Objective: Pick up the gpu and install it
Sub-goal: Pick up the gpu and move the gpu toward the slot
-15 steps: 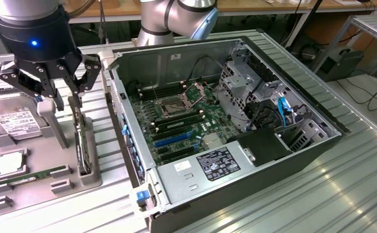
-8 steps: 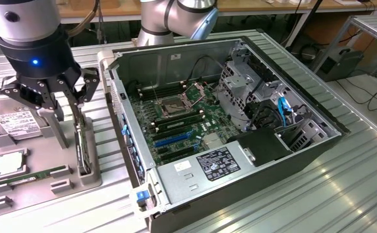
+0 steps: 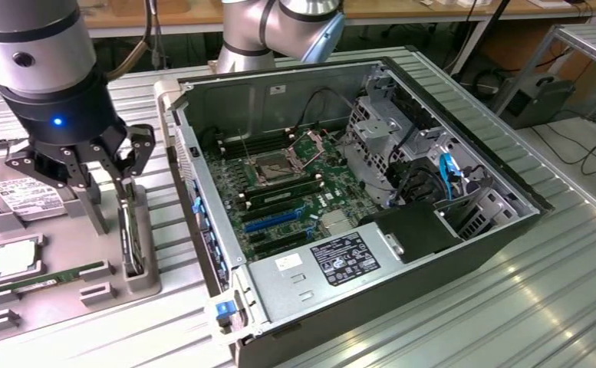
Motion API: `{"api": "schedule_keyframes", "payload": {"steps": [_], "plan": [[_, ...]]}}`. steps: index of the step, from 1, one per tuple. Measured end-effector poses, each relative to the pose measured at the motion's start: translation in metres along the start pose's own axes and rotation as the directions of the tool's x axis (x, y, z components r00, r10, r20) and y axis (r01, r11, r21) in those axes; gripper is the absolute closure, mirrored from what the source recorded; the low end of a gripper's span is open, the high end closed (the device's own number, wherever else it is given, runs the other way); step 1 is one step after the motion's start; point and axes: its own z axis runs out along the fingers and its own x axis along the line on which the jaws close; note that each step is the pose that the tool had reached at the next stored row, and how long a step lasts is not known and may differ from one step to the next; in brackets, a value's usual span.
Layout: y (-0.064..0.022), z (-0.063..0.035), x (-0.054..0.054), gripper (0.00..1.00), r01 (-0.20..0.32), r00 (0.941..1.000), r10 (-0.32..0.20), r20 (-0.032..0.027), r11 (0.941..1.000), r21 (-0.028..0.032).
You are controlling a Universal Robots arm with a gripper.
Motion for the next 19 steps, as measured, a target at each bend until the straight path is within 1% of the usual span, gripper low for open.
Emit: {"api": "schedule_keyframes", "payload": {"steps": [8,19], "plan": [[-0.0025,0.0159,-0.005,0.64,0.000,1.0000,0.000,0.0000,1.0000,0.0000],[-0.0044,0.0370,-0.005,0.64,0.000,1.0000,0.000,0.0000,1.0000,0.0000]]}}
